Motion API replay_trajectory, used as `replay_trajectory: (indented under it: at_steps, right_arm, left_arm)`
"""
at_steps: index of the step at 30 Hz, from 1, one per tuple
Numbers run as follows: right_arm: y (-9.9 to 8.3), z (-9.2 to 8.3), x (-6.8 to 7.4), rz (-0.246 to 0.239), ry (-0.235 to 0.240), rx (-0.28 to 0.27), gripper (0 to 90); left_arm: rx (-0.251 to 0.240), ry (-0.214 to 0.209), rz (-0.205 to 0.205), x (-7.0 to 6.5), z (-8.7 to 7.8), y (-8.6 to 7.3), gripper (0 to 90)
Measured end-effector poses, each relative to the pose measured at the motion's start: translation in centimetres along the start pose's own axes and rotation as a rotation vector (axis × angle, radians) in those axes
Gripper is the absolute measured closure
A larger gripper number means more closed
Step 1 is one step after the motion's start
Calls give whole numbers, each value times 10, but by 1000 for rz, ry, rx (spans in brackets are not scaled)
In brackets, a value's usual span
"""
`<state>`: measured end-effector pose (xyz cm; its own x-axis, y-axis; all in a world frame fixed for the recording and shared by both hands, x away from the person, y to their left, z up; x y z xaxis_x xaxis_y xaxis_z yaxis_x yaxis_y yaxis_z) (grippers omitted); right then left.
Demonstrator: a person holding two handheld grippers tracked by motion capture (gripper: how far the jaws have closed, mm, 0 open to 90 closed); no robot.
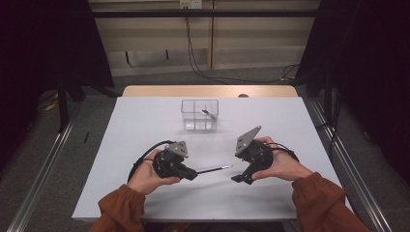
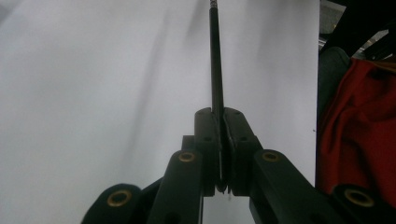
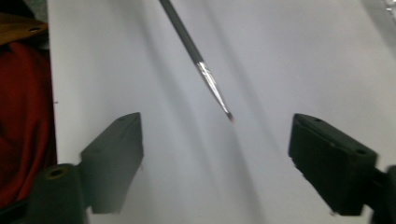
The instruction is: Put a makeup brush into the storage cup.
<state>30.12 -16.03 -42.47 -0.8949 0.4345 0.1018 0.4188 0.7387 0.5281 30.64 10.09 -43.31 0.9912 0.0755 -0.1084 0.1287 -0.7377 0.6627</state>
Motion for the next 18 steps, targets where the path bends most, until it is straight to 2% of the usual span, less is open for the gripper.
replay_trajectory:
  at_steps: [5,11,18]
  right_arm:
    - [-7,-4,-2,28,-12,-32,101]
    - [-17,-3,-7,62,8,-58,33]
    - [-26,-7,-7,82,3,-92,37]
  left_arm:
    - [-7,9,-18,-1,-2,-7,852]
    - [-23,28,-24,-2,-9,-11,852]
    - [-43,43,-43,-3,-14,-21,853]
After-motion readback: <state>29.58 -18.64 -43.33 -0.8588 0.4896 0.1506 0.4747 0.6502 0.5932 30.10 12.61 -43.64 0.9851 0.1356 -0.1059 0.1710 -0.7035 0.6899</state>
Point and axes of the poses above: each handheld gripper's, and its own axes: z roughly forward along the jaws, y roughly out of its top, x roughly to its left, the point moved 2 cm from there along z, roughly forward along the jaws, and after that the axes turned 8 degrees about z, right-handed, at the moved point
